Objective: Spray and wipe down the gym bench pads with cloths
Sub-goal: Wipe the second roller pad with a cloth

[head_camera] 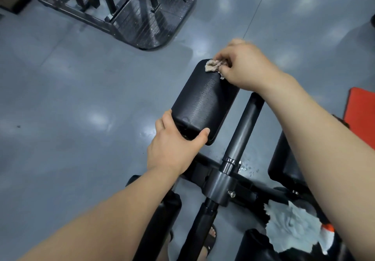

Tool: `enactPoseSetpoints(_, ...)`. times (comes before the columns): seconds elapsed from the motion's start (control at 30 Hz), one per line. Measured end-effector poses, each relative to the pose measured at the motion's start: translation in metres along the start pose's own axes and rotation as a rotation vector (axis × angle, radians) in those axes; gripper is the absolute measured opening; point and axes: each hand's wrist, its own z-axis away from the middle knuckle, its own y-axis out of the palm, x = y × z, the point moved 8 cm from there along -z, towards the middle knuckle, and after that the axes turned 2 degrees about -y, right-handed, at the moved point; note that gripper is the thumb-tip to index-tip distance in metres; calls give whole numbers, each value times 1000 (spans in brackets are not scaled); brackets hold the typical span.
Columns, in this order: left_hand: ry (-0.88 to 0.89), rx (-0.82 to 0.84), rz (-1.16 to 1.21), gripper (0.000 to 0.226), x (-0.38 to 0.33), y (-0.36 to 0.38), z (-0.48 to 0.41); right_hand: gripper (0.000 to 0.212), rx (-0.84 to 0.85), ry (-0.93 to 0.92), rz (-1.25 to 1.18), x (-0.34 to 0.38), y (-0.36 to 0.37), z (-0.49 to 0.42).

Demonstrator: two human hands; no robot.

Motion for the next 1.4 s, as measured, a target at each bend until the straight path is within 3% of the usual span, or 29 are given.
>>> enactPoseSetpoints(0.3, -16, -1, 18, 100, 2, 0, 1, 34, 156, -192, -19, 35, 4, 35)
enactPoseSetpoints(0.47, -18, 1, 21, 98, 1, -1, 2, 35, -9, 74, 9, -2, -19, -1)
enactPoseSetpoints(0.6, -13, 0, 21, 99, 1, -2, 1, 30, 169, 39, 29, 14, 1, -1)
enactPoseSetpoints(0.83, -8, 1, 19, 99, 1, -2, 2, 23, 272, -118, -24, 56, 16, 34)
enactPoseSetpoints(0.97, 1, -1, 23, 98, 0, -3, 2, 20, 354, -79, -125, 57, 18, 40)
enactPoseSetpoints(1.17, 14, -9, 28, 99, 0, -4, 2, 24, 47, 172, -129, 6, -12, 9)
enactPoseSetpoints(1.4, 27, -20, 19, 102, 0, -5, 2, 22, 181, 18, -111, 52, 24, 36)
